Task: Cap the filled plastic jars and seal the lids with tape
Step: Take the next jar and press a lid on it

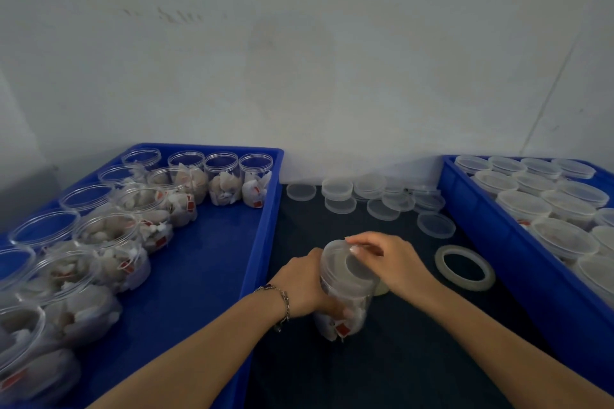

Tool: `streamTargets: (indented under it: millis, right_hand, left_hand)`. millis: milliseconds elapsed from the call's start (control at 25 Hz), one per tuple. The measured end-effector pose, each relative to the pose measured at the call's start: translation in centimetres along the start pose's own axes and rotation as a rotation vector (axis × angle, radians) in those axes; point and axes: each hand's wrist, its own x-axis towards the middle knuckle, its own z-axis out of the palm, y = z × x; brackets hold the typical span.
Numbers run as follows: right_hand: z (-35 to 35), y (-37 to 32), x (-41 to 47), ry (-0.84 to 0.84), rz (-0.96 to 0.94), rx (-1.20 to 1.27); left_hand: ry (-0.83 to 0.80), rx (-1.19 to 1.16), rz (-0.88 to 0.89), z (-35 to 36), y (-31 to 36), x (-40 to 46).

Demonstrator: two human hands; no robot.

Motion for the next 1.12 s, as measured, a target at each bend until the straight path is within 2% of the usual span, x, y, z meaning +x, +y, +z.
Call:
streamTargets:
  millis: [120,400,480,560,680,880,1040,1120]
  right_hand:
    - [0.3,-0.1,-0.3,-0.158,-0.056,-0.126]
    - [-0.7,0.0,-0.2,-0.344,-0.183,-0.235]
    - [-1.1,-0.2,0.2,-0.417,-0.208,-0.244]
    - [-1.6,-0.5,0.6,-0.467,-0.220,-0.236]
    - [-2.8,-0.7,1.1,-0.454,-0.226,-0.162]
    - [-3.8,-1.3,1.1,-0.472,-0.205,0.078]
    - [-4.4,-2.1,0.9,-0.517,-0.223,0.239]
    - [-4.8,-2.7,0.8,-0.535,-0.209,0.241]
  left_hand:
    - [0.030,-0.036,0.033,-0.3,0.3,-0.2]
    - [-0.033,-0.136,0.132,-0.5,0.8,-0.3]
    - [-0.072,-0.111,0.105,-0.5,0.7,-0.2]
    - [-0.028,-0.076,0.047,-0.4,0.4,0.2]
    - [0.065,-0.184,0.048,-0.4,0.4,0.2]
    - [0.050,-0.393,0.181,-0.9,0.8,-0.1]
    - [-0.023,-0.607,0.097,-1.5,0.7,-0.3]
    - [-0.062,-0.678,0.062,-1.6,0.6,-0.5]
